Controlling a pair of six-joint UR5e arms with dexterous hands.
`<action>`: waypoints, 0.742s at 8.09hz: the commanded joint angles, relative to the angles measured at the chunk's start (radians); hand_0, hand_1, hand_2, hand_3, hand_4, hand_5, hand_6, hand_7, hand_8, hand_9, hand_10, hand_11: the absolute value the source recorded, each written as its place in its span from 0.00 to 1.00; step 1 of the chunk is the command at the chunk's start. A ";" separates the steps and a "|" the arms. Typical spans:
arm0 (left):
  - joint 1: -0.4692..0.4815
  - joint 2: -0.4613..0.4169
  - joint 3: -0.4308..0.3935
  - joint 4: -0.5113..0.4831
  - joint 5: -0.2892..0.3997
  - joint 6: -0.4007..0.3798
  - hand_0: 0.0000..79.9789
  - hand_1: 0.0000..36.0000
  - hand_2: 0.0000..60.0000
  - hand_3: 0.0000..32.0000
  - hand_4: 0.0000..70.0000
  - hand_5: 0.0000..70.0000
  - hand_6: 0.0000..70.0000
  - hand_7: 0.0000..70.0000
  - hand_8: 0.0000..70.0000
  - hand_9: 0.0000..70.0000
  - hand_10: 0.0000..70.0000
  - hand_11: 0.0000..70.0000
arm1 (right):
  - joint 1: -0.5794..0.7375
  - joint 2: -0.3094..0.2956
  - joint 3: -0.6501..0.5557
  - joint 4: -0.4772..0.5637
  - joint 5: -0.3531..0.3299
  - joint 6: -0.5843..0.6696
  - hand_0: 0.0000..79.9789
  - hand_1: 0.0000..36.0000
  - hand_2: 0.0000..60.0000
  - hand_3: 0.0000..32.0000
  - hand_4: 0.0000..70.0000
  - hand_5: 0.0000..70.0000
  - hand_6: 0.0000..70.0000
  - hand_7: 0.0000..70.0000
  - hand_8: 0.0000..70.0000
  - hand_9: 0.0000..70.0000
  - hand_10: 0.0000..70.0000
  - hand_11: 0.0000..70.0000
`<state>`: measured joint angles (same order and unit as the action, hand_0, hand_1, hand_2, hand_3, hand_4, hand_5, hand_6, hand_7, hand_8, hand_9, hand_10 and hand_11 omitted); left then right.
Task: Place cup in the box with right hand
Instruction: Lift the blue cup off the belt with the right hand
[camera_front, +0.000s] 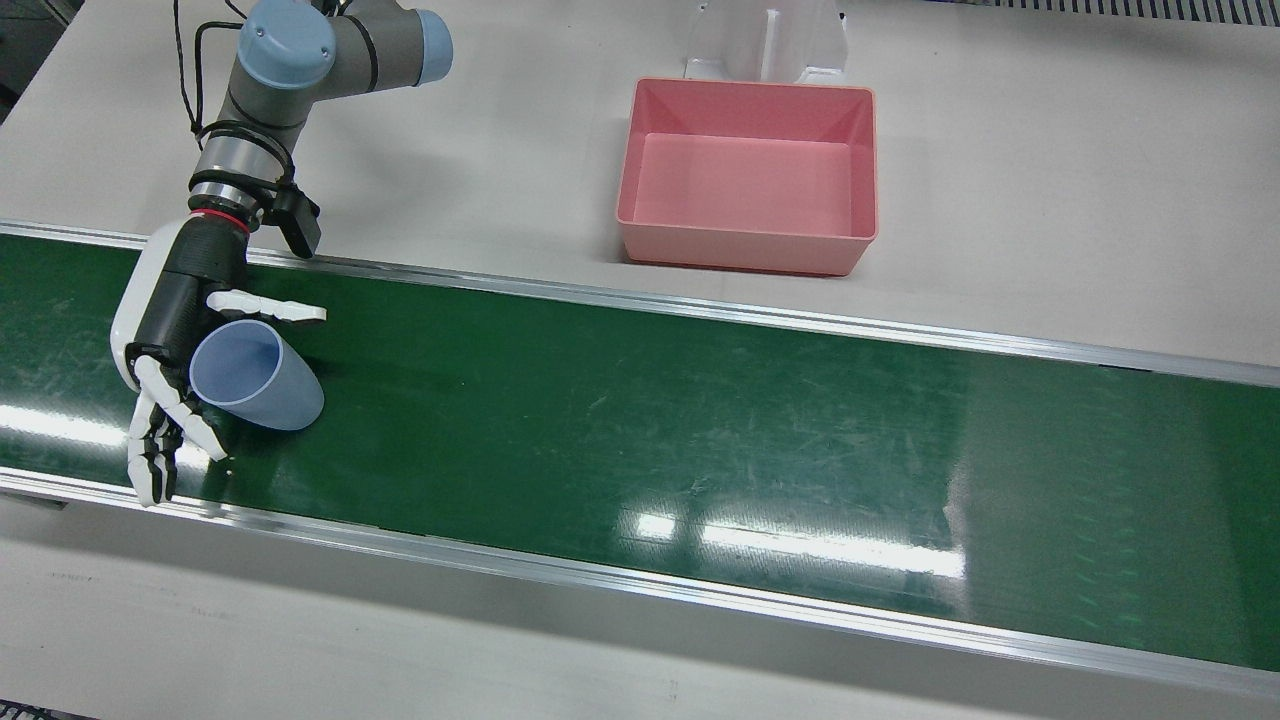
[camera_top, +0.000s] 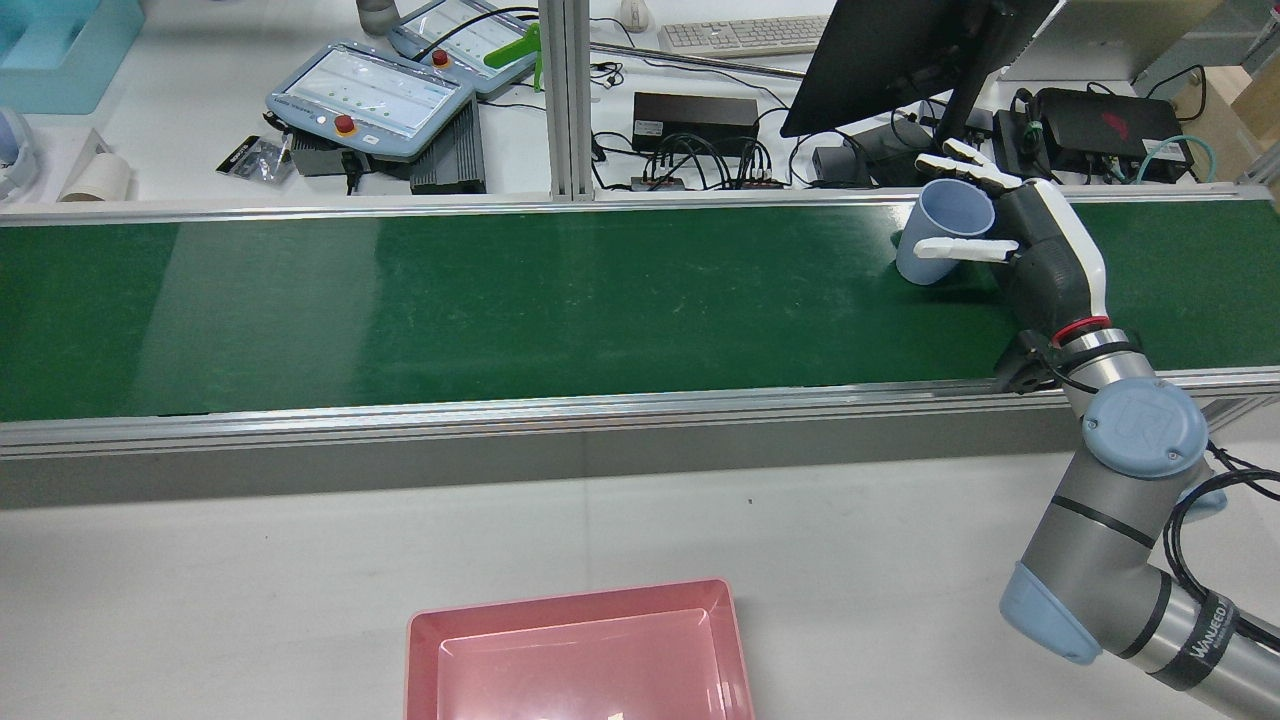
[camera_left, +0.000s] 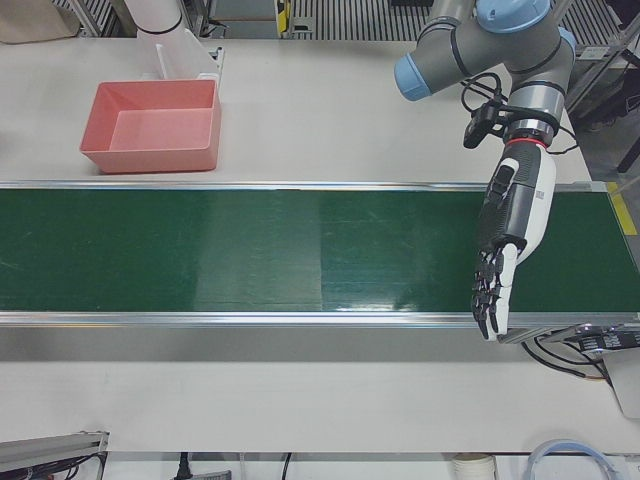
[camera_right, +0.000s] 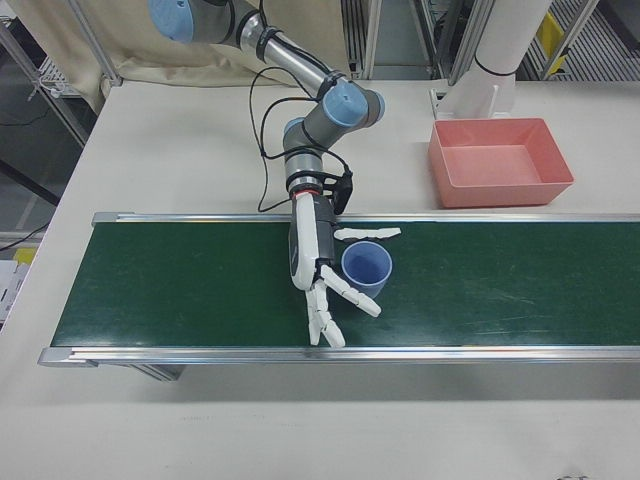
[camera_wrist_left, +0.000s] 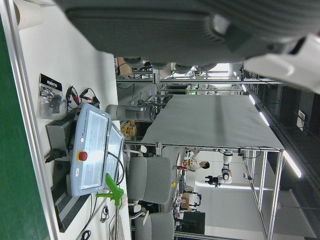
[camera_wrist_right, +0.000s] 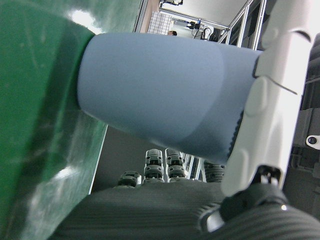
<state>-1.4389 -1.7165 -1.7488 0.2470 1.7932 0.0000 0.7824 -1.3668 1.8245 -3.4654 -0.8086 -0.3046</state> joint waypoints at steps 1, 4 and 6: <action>0.000 0.000 0.000 -0.002 0.000 0.000 0.00 0.00 0.00 0.00 0.00 0.00 0.00 0.00 0.00 0.00 0.00 0.00 | 0.053 -0.006 0.015 -0.066 -0.006 -0.004 0.79 0.67 0.37 0.00 0.73 0.15 0.29 1.00 0.44 0.75 0.30 0.46; 0.000 0.000 0.000 -0.002 0.000 0.000 0.00 0.00 0.00 0.00 0.00 0.00 0.00 0.00 0.00 0.00 0.00 0.00 | 0.081 -0.070 0.087 -0.067 -0.008 -0.002 1.00 1.00 1.00 0.00 1.00 0.35 0.56 1.00 0.94 1.00 1.00 1.00; 0.000 0.000 0.000 -0.002 0.000 0.000 0.00 0.00 0.00 0.00 0.00 0.00 0.00 0.00 0.00 0.00 0.00 0.00 | 0.087 -0.070 0.187 -0.092 -0.008 -0.004 1.00 1.00 1.00 0.00 1.00 0.36 0.54 1.00 0.91 1.00 1.00 1.00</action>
<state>-1.4389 -1.7165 -1.7488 0.2457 1.7932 0.0000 0.8620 -1.4311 1.9116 -3.5324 -0.8159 -0.3067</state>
